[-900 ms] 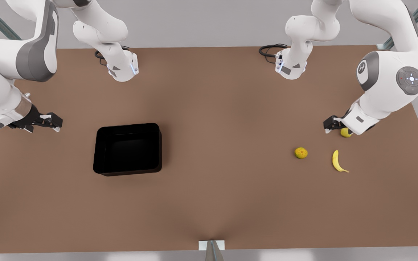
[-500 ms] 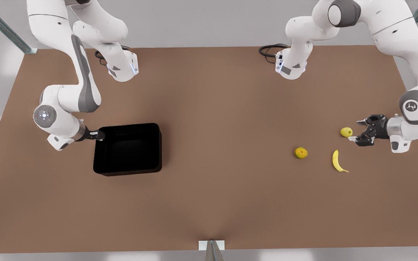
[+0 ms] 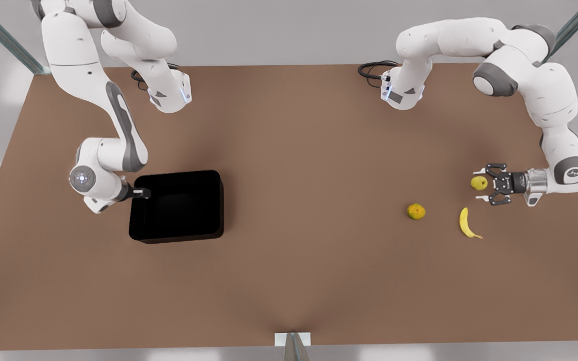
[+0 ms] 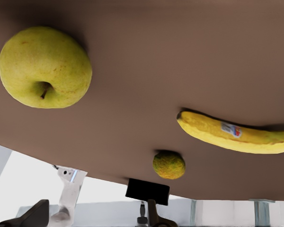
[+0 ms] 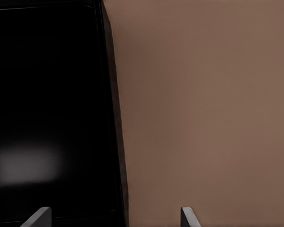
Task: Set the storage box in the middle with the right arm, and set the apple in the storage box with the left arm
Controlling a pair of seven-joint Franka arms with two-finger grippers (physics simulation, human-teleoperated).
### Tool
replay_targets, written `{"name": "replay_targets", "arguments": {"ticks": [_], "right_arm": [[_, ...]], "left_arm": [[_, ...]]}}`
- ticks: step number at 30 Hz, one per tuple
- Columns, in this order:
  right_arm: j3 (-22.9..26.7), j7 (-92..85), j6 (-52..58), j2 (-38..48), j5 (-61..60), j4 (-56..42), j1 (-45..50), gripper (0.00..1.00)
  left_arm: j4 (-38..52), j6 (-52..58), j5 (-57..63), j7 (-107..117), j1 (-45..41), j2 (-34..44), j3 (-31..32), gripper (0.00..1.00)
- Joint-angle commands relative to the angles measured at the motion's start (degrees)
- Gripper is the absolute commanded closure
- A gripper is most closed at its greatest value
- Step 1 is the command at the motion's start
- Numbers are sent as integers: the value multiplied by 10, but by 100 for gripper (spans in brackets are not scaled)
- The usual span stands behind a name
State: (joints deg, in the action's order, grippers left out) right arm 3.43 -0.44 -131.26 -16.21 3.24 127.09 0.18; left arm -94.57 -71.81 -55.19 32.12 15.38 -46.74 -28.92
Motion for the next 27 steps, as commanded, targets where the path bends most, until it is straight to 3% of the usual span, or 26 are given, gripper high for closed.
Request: {"name": "replay_targets", "arguments": {"ticks": [1,4,6,10,14,17,27], "right_arm": [[0,0,-1,-3,0,0,0,0],[1,0,-6,-22,2,0,0,0],[6,-1,-17,-22,10,2,1,0],[18,-57,-17,-23,5,1,0,43],[18,-57,-16,-25,5,1,0,46],[18,-58,-12,-29,5,-1,1,57],[18,-59,-8,-36,5,-8,1,65]], "left_arm": [[-1,0,-16,-4,1,0,0,0],[4,6,-13,-41,35,-22,-1,0],[-26,-9,-6,-54,36,5,1,0],[-47,-56,-3,-85,36,-6,6,0],[-39,-66,-3,-114,37,-30,6,0],[-39,-76,-2,-113,38,-30,3,0],[-35,-70,-47,-124,71,-68,-1,0]]}}
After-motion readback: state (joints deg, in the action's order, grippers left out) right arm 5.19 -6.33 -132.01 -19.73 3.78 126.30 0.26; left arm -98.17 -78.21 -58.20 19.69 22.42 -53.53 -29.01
